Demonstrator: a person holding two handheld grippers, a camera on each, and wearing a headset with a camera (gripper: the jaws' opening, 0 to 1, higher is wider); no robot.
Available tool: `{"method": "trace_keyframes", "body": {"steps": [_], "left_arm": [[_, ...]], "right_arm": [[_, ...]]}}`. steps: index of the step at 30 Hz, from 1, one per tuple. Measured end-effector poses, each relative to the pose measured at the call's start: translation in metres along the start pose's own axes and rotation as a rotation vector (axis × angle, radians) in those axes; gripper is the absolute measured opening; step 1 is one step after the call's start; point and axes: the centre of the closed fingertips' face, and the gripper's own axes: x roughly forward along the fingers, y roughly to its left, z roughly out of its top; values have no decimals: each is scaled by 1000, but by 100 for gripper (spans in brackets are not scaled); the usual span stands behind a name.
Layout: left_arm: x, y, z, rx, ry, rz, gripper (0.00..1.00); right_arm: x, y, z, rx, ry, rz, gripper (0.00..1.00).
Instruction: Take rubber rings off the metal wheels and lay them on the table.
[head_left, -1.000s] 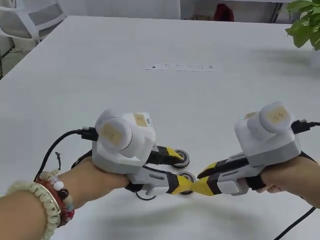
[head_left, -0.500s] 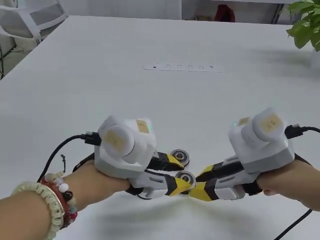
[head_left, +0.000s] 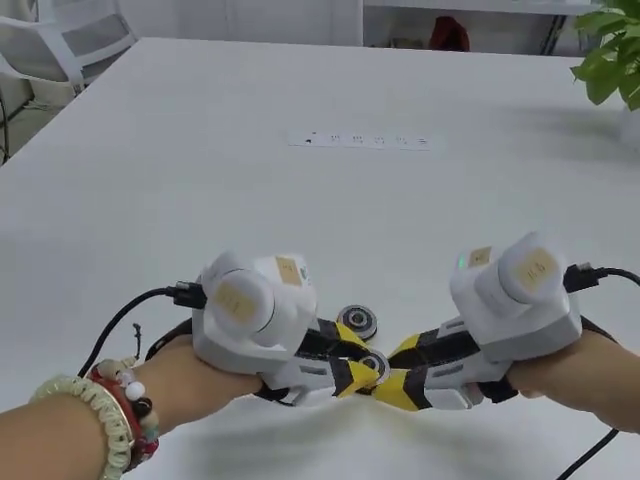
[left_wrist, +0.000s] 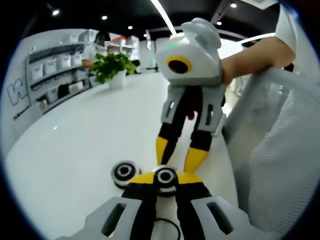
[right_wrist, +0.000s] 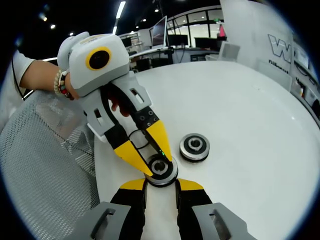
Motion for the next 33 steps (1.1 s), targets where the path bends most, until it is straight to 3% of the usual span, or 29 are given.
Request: {"method": "trace_keyframes", "body": {"steps": [16, 17, 18, 19, 21, 26, 33], "left_arm": [[0, 2, 1, -15, -32, 6, 14], [0, 2, 1, -15, -34, 7, 14], [0, 2, 1, -15, -37, 10, 14], [0, 3, 1, -17, -40, 8, 14], [0, 3, 1, -19, -43, 10, 14], [0, 3, 1, -20, -44, 14, 14], [0, 4, 0, -14, -46, 17, 14]], "right_arm": [[-2, 0, -2, -34, 12, -3, 16], [-3, -1, -3, -49, 22, -7, 14], [-4, -2, -7, -70, 46, -14, 5], [-4, -5, -6, -67, 35, -33, 1], [-3, -6, -6, -38, 35, -24, 1], [-2, -6, -6, -44, 38, -28, 1], [-1, -10, -6, 72, 41, -36, 0]]}}
